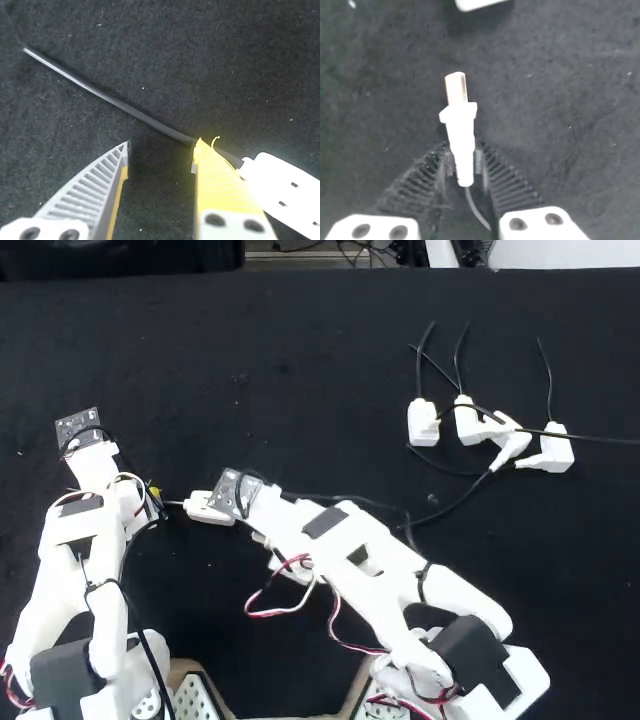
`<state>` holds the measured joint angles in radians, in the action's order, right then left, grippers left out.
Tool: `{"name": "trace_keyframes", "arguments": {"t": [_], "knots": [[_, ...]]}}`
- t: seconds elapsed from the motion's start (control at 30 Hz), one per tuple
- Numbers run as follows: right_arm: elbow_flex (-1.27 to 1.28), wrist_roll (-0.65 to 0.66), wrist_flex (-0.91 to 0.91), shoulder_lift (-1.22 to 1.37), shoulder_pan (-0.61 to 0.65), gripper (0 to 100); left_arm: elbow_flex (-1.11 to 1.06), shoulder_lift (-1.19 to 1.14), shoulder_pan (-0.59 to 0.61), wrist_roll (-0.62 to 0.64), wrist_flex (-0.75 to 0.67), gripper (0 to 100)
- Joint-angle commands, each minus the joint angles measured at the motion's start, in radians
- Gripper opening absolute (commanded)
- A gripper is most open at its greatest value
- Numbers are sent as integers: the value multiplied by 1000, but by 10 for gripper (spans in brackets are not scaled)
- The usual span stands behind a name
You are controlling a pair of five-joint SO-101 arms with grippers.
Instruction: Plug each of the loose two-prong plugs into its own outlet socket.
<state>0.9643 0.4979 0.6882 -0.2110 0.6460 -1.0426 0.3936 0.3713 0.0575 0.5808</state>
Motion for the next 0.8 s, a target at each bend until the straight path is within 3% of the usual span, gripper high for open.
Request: {"name": "trace_keyframes", "arguments": {"t": [0.0,0.4,0.53,0.77], "knots": [[-74,-8,-21,8,12,132,10,3,-7,0,-12,209],[-74,-8,-75,51,37,119,12,3,-7,0,-12,209],[-76,-8,-77,51,37,8,12,3,-7,0,-12,209],[-76,-15,-35,51,37,11,12,3,-7,0,-12,209]]}}
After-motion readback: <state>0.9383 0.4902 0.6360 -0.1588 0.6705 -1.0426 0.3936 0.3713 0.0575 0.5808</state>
